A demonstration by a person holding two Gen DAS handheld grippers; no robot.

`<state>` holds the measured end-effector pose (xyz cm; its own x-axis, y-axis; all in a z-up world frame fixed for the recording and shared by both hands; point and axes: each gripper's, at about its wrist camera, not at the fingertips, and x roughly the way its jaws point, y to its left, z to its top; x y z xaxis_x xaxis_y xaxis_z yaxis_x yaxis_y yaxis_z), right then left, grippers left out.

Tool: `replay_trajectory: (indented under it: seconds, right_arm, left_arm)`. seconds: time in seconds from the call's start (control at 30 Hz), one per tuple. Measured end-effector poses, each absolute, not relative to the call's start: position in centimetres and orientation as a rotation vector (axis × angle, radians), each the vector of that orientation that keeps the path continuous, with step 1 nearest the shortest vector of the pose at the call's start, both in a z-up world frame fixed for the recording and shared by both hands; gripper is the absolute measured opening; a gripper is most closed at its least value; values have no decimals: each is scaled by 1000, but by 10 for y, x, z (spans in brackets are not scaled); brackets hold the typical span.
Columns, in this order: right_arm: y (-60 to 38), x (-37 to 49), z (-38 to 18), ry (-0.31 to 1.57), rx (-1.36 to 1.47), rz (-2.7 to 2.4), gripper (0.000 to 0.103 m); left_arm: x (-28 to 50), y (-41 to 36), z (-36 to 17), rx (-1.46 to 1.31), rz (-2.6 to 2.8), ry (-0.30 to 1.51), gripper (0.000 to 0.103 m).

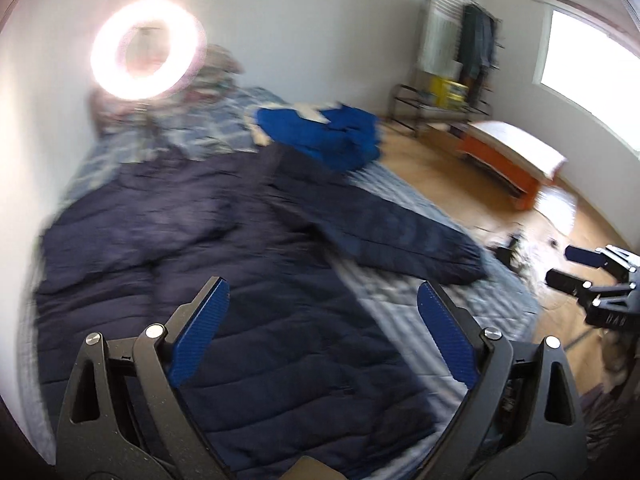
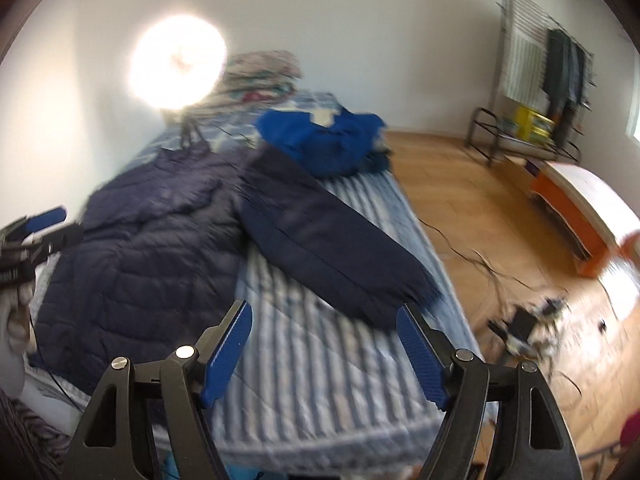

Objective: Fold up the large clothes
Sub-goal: 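Move the left gripper to the cuff of the other sleeve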

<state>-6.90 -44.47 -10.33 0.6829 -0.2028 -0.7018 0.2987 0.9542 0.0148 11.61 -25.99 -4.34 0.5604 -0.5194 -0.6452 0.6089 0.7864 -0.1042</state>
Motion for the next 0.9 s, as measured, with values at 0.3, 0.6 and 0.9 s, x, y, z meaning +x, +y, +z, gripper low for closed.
replay_trajectory:
  seconds: [0.3,0.6,0.9]
  right_arm:
    - [-469,-120,-116,730,205,-402,78]
    - [-485,-158,-110,646,280,-597,86]
    - [-517,-174,-107,615,403,-705,89]
  left_arm:
    - [98,-398,-77,363,-886,716,97]
    - [104,-502,-132,420,-1014,839,89]
    - [101,-575,-183,464,-1063,992,81]
